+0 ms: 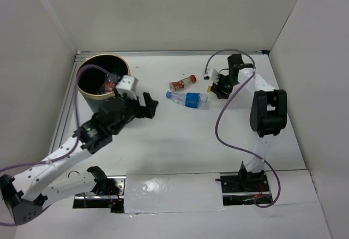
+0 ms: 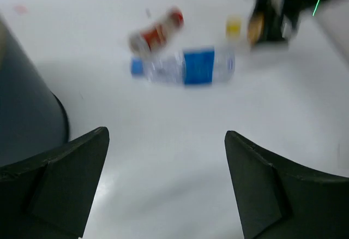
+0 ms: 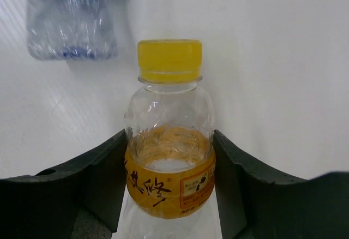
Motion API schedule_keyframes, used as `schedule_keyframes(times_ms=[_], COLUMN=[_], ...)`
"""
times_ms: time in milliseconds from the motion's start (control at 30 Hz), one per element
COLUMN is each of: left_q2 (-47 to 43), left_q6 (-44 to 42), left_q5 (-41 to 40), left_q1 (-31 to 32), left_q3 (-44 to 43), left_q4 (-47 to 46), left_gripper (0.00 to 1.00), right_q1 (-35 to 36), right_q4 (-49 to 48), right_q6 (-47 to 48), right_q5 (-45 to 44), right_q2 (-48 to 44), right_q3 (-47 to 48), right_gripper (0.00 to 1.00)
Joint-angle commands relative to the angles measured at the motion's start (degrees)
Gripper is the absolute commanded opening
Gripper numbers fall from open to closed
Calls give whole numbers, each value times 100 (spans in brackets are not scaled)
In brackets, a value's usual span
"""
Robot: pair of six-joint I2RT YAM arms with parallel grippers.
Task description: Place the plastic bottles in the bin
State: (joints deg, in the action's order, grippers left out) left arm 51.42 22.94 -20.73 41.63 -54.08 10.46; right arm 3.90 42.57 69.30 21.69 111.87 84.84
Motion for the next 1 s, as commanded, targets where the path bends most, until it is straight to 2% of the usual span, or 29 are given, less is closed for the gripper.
schedule_keyframes(times_ms=[0,33,100,133,167,300,367,533,600,733,800,867,900,967], left_q2=[219,367,491,631,693,861,913,792,677,343,167,114,44,-9], left_q6=[666,938,1455,1624,1757,2101,2153,2267,2329,2514,2566,2566,2566,2566], left_q5=[227,149,35,34,104,218,288,227,175,43,-19,-71,-132,-133], left_q1=[582,853,1066,1136,1215,1392,1532,1795,1867,1972,1972,1972,2024,2025], left_q3=[854,1256,1584,1864,1988,2349,2464,2587,2745,2930,2991,3044,3044,3044], left_q4=[-623,-989,-1282,-1414,-1650,-1933,-1986,-1837,-1837,-1635,-1556,-1503,-1503,-1450], left_gripper=[100,100,100,100,100,100,100,100,100,100,100,100,100,100], right_q1=[198,442,768,1162,1357,2525,3183,3977,4250,4453,4514,4567,4567,4567], right_q4=[322,322,-237,-579,-1348,-3103,-3446,-4150,-4326,-4872,-5003,-5004,-5056,-5056], right_q6=[-283,-416,-967,-1188,-1399,-2445,-2728,-3956,-4134,-4863,-5118,-5190,-5242,-5242], right_q5=[896,1359,1766,2090,2267,2498,2331,2103,1962,1576,1382,1233,1023,872], right_q2=[-1123,-1220,-1466,-1545,-1659,-1442,-899,377,1008,1907,2214,2505,2506,2392], right_q3=[1103,1523,1807,1878,1879,2159,2797,4162,4812,5577,5990,6219,6273,6273], right_gripper=[24,24,24,24,24,27,29,30,32,49,71,85,100,100])
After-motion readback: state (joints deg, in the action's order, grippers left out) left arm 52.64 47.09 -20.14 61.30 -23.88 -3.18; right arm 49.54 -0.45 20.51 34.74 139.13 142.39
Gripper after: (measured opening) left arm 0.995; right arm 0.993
